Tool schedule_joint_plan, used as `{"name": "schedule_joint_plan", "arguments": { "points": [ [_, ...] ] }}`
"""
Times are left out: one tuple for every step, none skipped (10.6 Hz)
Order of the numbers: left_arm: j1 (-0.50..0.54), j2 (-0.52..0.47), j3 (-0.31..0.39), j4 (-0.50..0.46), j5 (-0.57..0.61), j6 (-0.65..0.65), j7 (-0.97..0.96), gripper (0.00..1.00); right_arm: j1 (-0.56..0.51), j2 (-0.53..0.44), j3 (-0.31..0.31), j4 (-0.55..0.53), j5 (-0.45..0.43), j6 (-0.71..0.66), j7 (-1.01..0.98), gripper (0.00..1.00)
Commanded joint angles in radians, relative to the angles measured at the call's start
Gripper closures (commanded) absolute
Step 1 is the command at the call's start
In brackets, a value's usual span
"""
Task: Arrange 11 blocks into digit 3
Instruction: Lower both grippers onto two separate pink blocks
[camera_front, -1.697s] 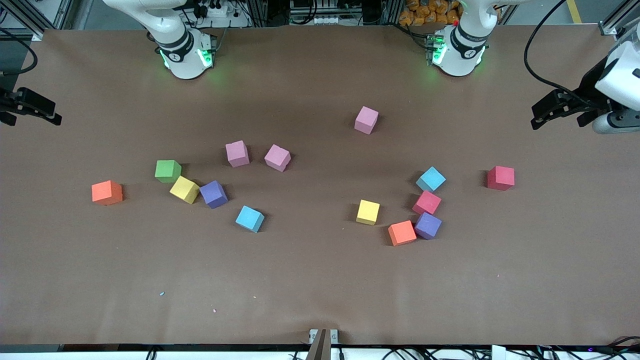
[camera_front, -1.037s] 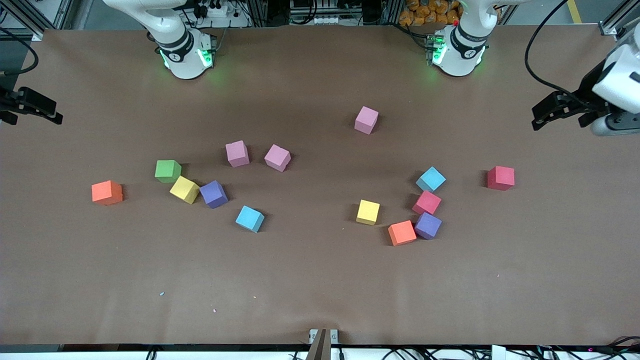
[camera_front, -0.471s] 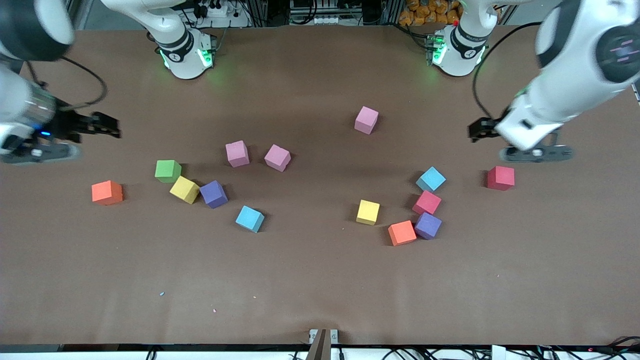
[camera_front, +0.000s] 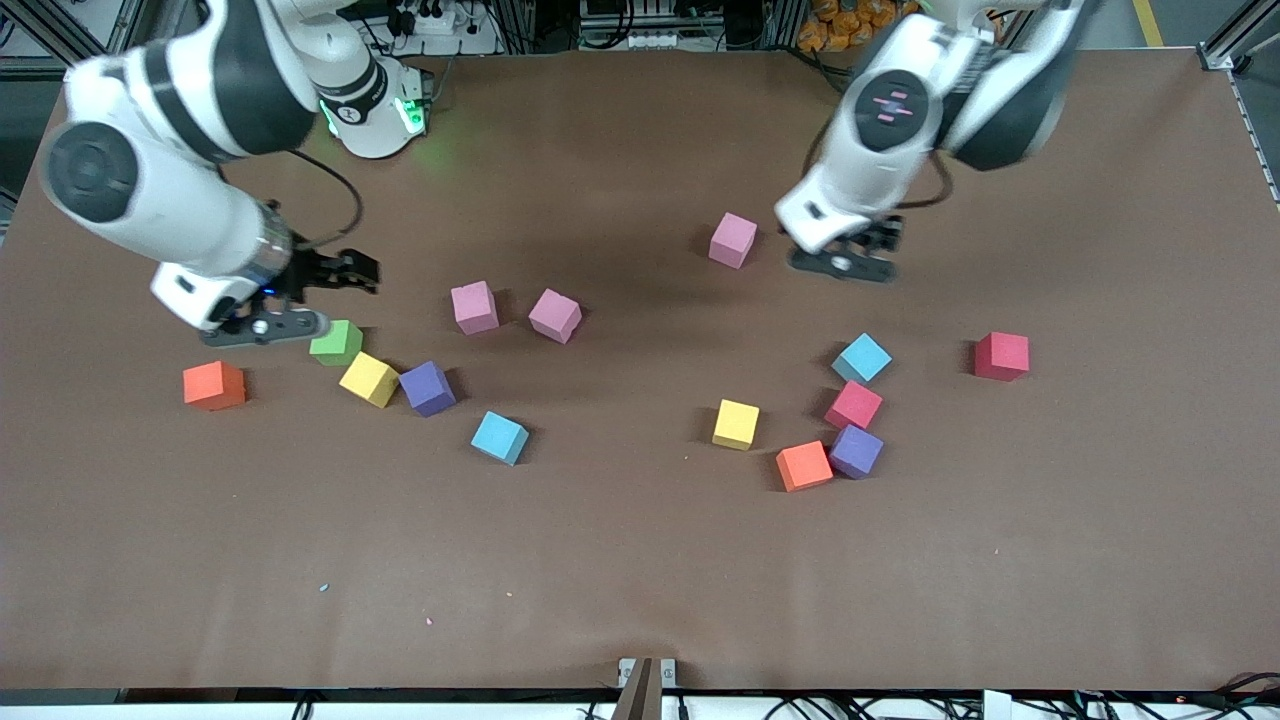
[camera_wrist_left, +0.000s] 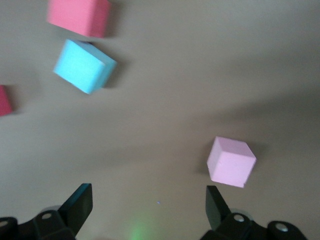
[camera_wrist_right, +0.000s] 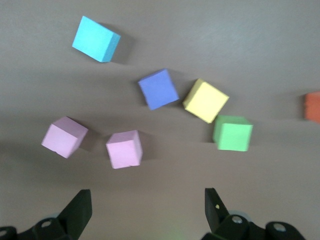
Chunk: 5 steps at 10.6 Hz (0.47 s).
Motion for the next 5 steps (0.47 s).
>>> {"name": "schedule_joint_plan", "arguments": {
  "points": [
    [0.015,-0.023,-0.112,-0.117,-0.012,0.132,0.006,0.00,0.072,0.044,-0.008,-0.023,0.035,0.066,0.141,0.00],
    [0.015,-0.019,-0.160,-0.173,-0.012,0.216,0.006,0.00,0.103,0.044,-0.008,-0.078,0.036,0.147,0.198,0.00],
    [0.014,-0.016,-0.183,-0.215,-0.012,0.278,0.006,0.00,0.123,0.046,-0.008,-0.119,0.038,0.213,0.255,0.00],
    [0.014,-0.002,-0.208,-0.230,-0.012,0.298,0.006,0.00,0.143,0.056,-0.006,-0.155,0.048,0.272,0.337,0.00],
    [0.012,0.023,-0.216,-0.241,-0.010,0.333,0.003,0.00,0.164,0.085,-0.008,-0.161,0.071,0.300,0.446,0.00]
  ]
}}
